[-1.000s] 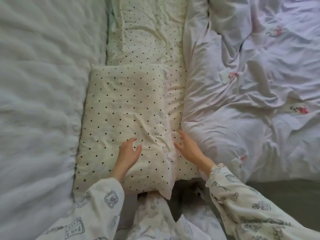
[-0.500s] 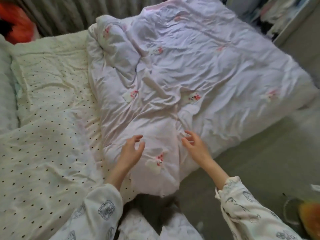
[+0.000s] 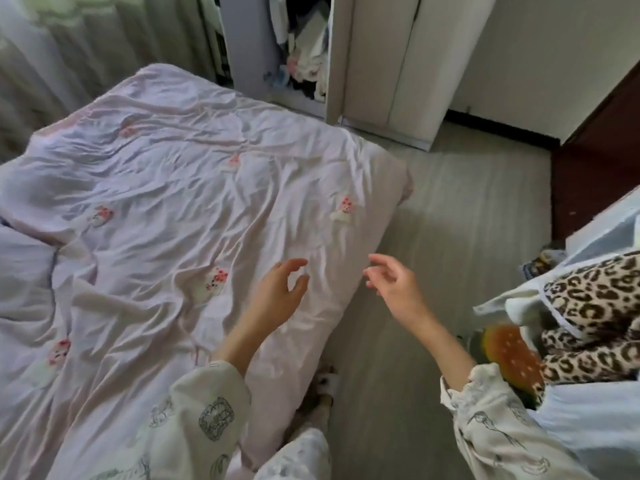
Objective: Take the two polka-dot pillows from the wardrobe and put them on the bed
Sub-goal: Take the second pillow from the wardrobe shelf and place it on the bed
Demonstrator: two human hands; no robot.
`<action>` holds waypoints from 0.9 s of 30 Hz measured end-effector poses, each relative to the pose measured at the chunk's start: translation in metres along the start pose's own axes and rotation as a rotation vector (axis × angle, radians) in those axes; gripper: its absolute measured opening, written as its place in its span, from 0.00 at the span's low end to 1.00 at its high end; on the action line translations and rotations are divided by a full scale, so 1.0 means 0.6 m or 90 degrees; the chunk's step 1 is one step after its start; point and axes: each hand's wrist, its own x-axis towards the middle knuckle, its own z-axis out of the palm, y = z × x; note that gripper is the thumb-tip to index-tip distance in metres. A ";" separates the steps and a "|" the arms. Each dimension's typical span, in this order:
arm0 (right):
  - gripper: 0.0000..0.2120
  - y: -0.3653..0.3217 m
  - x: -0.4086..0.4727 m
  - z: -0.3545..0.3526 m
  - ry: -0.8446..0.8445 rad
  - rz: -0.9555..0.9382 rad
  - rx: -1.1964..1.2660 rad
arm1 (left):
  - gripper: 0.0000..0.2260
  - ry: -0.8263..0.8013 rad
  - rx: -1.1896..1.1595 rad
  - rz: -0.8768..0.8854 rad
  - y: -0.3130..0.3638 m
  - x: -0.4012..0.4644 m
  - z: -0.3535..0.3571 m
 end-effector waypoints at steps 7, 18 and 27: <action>0.13 -0.048 0.226 -0.143 0.109 -0.017 0.008 | 0.14 -0.055 0.027 0.123 0.120 0.288 0.056; 0.15 -0.129 0.520 -0.379 0.209 -0.046 -0.060 | 0.14 -0.069 0.003 0.244 0.334 0.671 0.113; 0.15 -0.121 0.804 -0.582 0.214 -0.079 -0.029 | 0.14 -0.039 0.008 0.274 0.504 0.960 0.246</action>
